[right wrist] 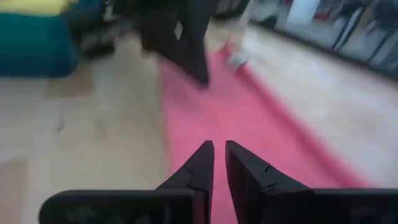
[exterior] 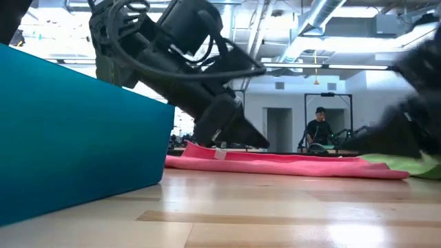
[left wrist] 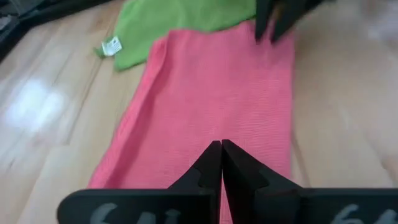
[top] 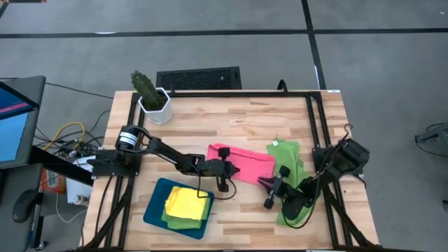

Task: Fold microfiber towels
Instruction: Fold the pink microfiber

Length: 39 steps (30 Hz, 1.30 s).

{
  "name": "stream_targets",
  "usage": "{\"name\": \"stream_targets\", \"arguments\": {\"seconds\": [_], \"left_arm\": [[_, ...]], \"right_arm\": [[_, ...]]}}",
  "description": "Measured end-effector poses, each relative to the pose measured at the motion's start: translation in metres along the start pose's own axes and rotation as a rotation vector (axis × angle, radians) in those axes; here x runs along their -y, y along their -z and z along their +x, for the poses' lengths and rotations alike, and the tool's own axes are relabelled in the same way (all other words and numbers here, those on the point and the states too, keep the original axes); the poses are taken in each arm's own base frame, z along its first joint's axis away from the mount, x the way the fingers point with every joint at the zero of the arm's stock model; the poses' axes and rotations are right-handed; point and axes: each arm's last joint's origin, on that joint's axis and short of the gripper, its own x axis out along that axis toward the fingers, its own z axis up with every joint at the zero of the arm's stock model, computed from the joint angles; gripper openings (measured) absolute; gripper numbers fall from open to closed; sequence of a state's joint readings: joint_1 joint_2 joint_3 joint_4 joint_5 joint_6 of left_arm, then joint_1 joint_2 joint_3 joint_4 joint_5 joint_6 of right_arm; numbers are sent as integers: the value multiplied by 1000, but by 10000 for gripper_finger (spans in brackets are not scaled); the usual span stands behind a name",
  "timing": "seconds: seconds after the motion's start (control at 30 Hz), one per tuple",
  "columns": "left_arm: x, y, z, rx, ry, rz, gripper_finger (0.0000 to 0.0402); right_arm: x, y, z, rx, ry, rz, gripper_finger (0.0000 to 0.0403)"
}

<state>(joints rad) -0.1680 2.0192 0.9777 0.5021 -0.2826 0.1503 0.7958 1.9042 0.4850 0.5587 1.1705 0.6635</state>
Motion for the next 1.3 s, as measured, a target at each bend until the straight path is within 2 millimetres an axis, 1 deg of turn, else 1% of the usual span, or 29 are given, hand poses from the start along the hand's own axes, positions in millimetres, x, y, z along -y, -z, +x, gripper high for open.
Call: {"name": "stream_targets", "arguments": {"seconds": [0.1, 0.2, 0.33, 0.47, 0.63, 0.77, 0.9, 1.0, 1.1, 1.2, 1.3], "left_arm": [[-2, 12, 3, -40, -26, -13, 4], [-3, 18, 6, -62, -61, -16, 4], [-3, 22, 8, -76, -69, -11, 4], [-2, 24, 8, -99, -69, -5, 4], [-4, 25, 8, -110, -72, 24, 4], [-11, 26, 9, -126, -117, 51, 4], [-14, 24, 4, -175, -182, 86, 4], [-17, 21, -2, -209, -195, 148, 4], [-22, 15, -6, -211, -214, 196, 4], [-29, 16, -6, -227, -228, 213, 4], [-35, 17, -5, -219, -218, 165, 4]], "right_arm": [[4, -16, 2, 30, 38, -70, 65], [16, -21, 7, 24, 95, -91, 65], [44, -6, 24, -29, 212, -33, 65], [62, 8, 37, -103, 261, 16, 65], [68, 14, 51, -143, 298, 56, 65], [76, 14, 58, -146, 350, 60, 65], [79, 6, 52, -155, 334, -9, 65], [79, -2, 40, -151, 277, -77, 65], [73, -20, 28, -101, 192, -40, 65], [68, -29, 14, -80, 98, -37, 65], [62, -34, 4, -85, -15, -18, 65]]}}
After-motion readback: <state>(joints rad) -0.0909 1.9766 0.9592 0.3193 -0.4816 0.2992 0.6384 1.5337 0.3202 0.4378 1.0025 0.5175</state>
